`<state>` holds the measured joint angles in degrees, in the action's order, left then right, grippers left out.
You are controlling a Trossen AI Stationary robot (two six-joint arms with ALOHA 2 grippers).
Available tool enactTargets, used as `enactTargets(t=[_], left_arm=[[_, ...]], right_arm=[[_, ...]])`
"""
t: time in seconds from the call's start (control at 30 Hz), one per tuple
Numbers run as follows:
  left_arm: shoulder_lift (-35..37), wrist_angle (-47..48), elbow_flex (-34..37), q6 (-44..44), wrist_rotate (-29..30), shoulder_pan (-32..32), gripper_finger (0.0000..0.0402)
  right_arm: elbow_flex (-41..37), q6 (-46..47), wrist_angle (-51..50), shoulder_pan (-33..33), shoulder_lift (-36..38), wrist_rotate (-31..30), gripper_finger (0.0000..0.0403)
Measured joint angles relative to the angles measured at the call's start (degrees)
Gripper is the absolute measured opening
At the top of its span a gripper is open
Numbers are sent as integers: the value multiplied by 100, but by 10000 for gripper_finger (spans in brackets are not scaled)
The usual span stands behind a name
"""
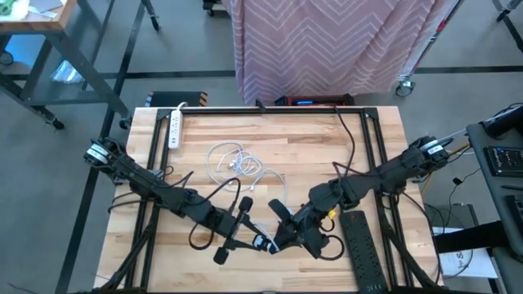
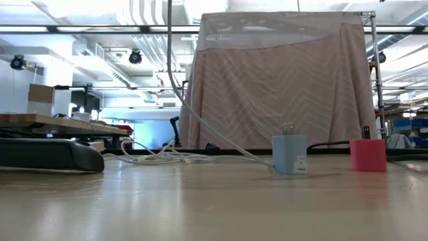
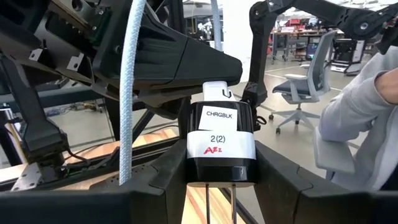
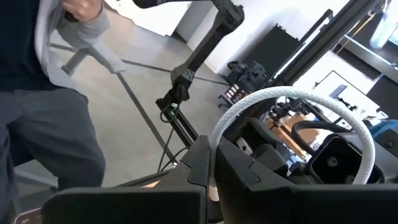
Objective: Plug in charger cables
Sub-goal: Insert the white charger cable into the black charger adapter
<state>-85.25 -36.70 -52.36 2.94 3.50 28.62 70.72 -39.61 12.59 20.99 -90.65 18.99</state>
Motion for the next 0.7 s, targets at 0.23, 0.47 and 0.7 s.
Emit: enactTargets(t=[0.23,0.47,0.7], left_arm=[[0,-74,0,35,30,0,135],[-2,-133,0,201,154,-7,134],[-2,-331,0,241,524,-11,134]], right_arm=[[0,19,10,-62,-14,32,0],[0,-1,28,-107,-94,328,0],[13,364,78,-218,-73,296,0]])
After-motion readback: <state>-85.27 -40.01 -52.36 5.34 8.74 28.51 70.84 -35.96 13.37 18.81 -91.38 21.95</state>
